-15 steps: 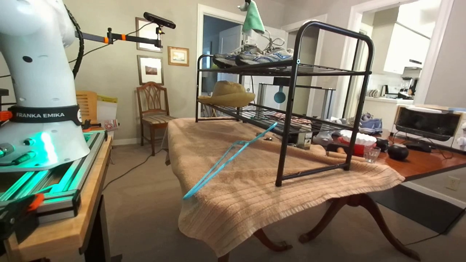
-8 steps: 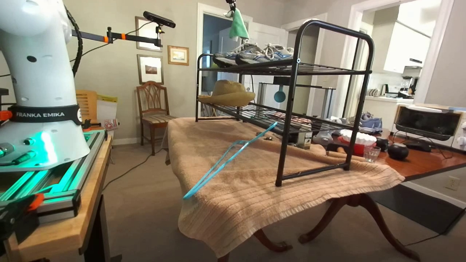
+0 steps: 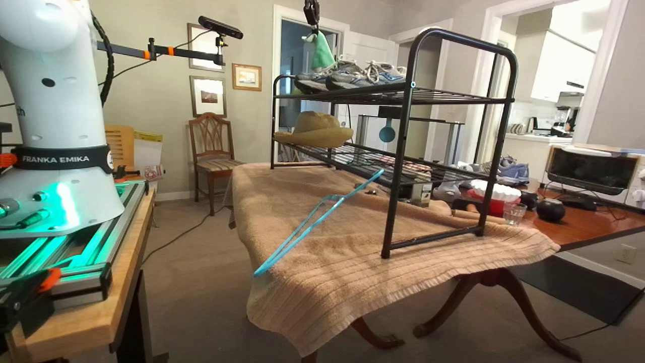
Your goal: Move the towel to the left
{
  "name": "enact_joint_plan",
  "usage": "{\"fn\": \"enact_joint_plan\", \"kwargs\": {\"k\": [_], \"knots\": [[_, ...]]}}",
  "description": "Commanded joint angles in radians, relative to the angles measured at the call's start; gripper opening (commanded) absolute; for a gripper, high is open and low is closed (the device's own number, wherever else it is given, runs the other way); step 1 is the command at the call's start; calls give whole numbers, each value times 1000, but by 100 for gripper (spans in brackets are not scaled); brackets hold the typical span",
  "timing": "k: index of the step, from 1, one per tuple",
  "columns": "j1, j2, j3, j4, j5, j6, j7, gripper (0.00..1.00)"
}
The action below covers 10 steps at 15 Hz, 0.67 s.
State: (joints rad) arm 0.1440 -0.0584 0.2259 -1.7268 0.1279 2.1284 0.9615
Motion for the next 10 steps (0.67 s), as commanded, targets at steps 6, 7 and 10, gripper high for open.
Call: {"fn": "enact_joint_plan", "kwargs": {"k": [6, 7, 10], "knots": [[48, 53, 9, -50, -21, 29, -29, 2], [54, 59, 10, -61, -31, 28, -29, 2], [67, 74, 9, -91, -70, 51, -33, 37]]}}
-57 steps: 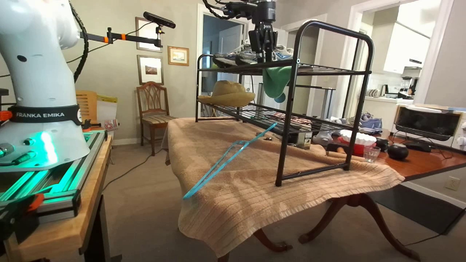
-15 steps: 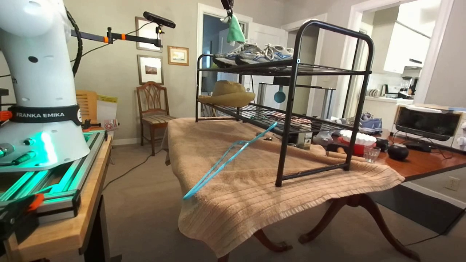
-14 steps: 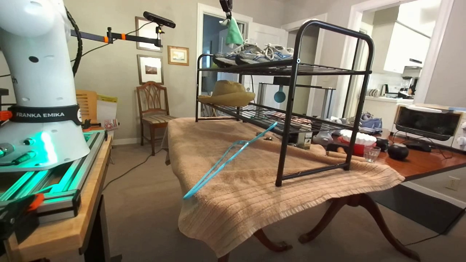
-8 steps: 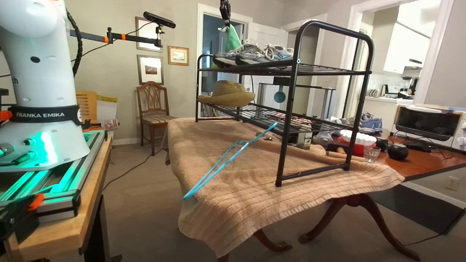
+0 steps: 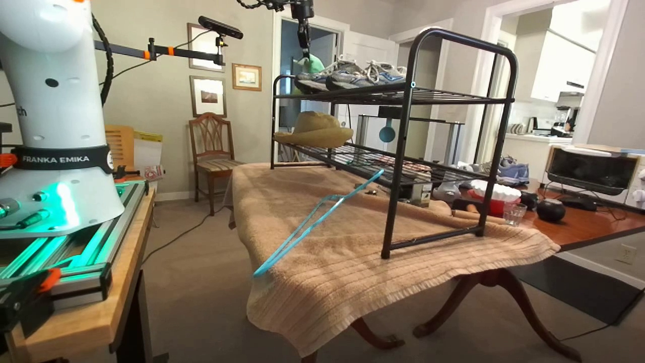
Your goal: Move the towel to the left
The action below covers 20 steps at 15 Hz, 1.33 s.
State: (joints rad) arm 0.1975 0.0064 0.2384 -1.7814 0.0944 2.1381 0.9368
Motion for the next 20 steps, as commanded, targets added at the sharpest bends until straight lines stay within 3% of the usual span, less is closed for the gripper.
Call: {"fn": "enact_joint_plan", "kwargs": {"k": [1, 8, 12, 15, 20], "knots": [[15, 14, -6, -44, -50, 47, -8, 45], [10, -16, -19, -31, -125, 32, 23, 98], [-22, -62, -47, 1, -209, -20, 106, 100], [-67, -91, -80, 31, -252, -128, 160, 100], [-141, -153, -138, 32, -246, -265, 137, 100]]}}
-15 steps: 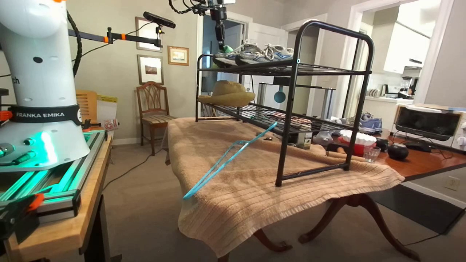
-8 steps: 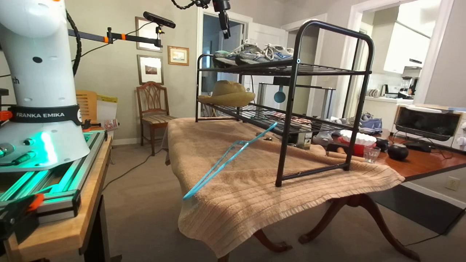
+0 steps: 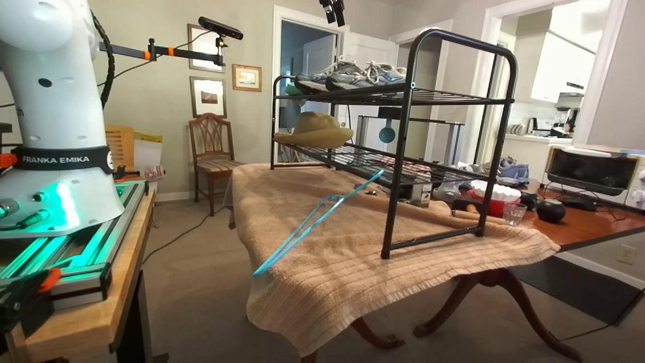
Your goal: Move the towel to the left
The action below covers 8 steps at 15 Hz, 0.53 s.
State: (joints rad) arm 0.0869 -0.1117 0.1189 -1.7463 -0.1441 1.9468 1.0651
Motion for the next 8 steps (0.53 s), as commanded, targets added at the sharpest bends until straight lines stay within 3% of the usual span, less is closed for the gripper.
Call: {"fn": "enact_joint_plan", "kwargs": {"k": [1, 5, 8], "knots": [[-43, -47, -30, -4, -1, -104, -2, 100], [-85, -98, -70, -21, 23, -182, -73, 100], [-92, -81, -63, 1, 7, -167, -64, 100]]}}
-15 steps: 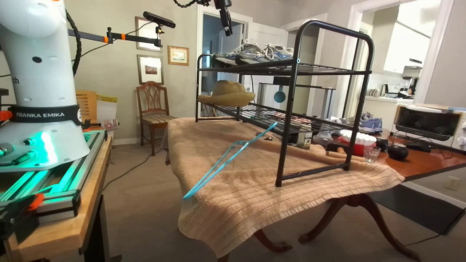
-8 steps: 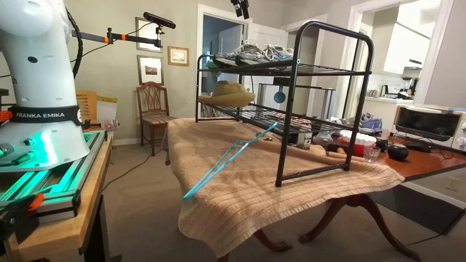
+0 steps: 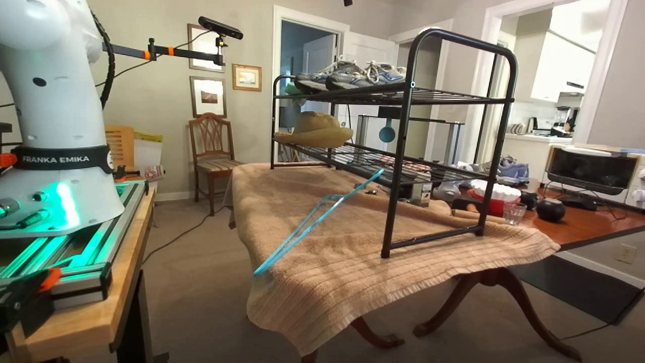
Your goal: Move the towel to the left
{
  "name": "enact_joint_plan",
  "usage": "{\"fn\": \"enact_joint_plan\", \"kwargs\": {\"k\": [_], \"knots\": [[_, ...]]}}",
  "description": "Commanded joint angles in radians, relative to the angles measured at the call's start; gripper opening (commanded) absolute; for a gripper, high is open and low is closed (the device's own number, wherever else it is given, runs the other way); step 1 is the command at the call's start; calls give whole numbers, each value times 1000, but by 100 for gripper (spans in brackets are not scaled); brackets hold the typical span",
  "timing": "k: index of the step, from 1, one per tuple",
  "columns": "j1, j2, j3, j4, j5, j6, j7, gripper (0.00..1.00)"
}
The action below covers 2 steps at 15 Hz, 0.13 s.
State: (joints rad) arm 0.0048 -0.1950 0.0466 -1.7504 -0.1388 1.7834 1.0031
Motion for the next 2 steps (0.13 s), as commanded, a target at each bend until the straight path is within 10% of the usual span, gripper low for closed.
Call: {"fn": "enact_joint_plan", "kwargs": {"k": [1, 2], "knots": [[-12, -1, 8, 2, 2, -5, -4, 100], [-11, -2, 9, 1, 3, -5, -4, 100]]}}
